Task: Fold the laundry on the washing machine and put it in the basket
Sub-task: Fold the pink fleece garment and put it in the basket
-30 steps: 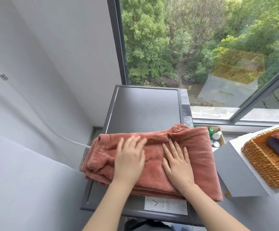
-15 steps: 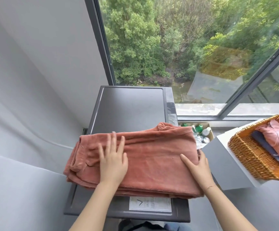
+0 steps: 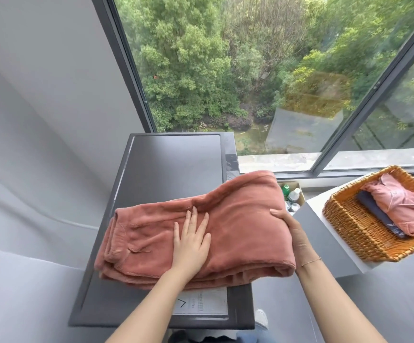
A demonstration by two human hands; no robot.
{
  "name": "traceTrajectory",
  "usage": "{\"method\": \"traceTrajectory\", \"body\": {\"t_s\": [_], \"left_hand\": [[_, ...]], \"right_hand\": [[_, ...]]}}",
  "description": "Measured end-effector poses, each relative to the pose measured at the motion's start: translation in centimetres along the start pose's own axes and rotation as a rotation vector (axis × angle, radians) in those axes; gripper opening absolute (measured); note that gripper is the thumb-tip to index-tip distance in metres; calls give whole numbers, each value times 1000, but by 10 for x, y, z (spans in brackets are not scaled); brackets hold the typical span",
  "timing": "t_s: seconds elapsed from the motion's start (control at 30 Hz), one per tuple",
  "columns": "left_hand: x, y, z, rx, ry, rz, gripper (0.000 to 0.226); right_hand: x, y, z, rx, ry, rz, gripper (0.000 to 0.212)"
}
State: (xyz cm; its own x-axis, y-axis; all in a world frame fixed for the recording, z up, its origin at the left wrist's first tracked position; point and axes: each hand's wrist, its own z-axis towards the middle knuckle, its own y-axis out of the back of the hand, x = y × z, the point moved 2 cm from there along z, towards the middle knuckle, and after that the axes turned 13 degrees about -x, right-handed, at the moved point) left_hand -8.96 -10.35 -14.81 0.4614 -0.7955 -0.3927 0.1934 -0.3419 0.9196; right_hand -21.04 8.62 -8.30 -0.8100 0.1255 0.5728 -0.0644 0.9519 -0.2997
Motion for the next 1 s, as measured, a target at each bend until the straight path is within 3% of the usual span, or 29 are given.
{"method": "traceTrajectory", "body": {"t_s": [0.1, 0.17, 0.2, 0.27, 0.3, 0.33, 0.37, 0.43, 0.53, 0.63, 0.7, 0.8, 0.9, 0.93, 1.0], "left_hand": [[-22, 20, 14, 164, 178, -590, 44], [-22, 50, 18, 83, 294, -924, 33], [-15, 67, 18, 4, 324, -972, 30], [14, 91, 14, -152, 321, -841, 30], [34, 97, 10, -208, 321, -682, 30], [55, 100, 6, -239, 311, -526, 30], [73, 99, 3, -236, 310, -458, 30], [97, 93, -2, -203, 367, -588, 29], [104, 95, 6, -159, 625, -1141, 33], [112, 101, 10, -110, 754, -1378, 45], [112, 105, 7, -103, 792, -1394, 48], [113, 108, 6, -34, 847, -1335, 51], [113, 105, 6, 55, 730, -1164, 48], [113, 104, 7, 22, 681, -1084, 45], [110, 105, 12, -74, 663, -1021, 31]], "right_hand": [[25, -3, -16, 52, 87, 57, 28], [34, -12, -26, 121, 145, 37, 40], [38, -16, -30, 127, 185, 6, 47], [41, -30, -36, 155, 220, -70, 38], [40, -40, -38, 178, 231, -104, 22], [37, -52, -39, 200, 247, -137, 19], [33, -64, -37, 228, 278, -186, 33], [18, -93, -37, 259, 355, -294, 48], [-11, -137, -40, 268, 509, -537, 53], [-50, -169, -34, 323, 536, -773, 62], [-77, -179, -26, 391, 419, -781, 74], [-98, -178, -11, 390, 355, -802, 77], [-99, -174, -12, 433, 360, -741, 76], [-97, -171, -14, 429, 421, -710, 73], [-86, -160, -17, 284, 731, -692, 62]]}}
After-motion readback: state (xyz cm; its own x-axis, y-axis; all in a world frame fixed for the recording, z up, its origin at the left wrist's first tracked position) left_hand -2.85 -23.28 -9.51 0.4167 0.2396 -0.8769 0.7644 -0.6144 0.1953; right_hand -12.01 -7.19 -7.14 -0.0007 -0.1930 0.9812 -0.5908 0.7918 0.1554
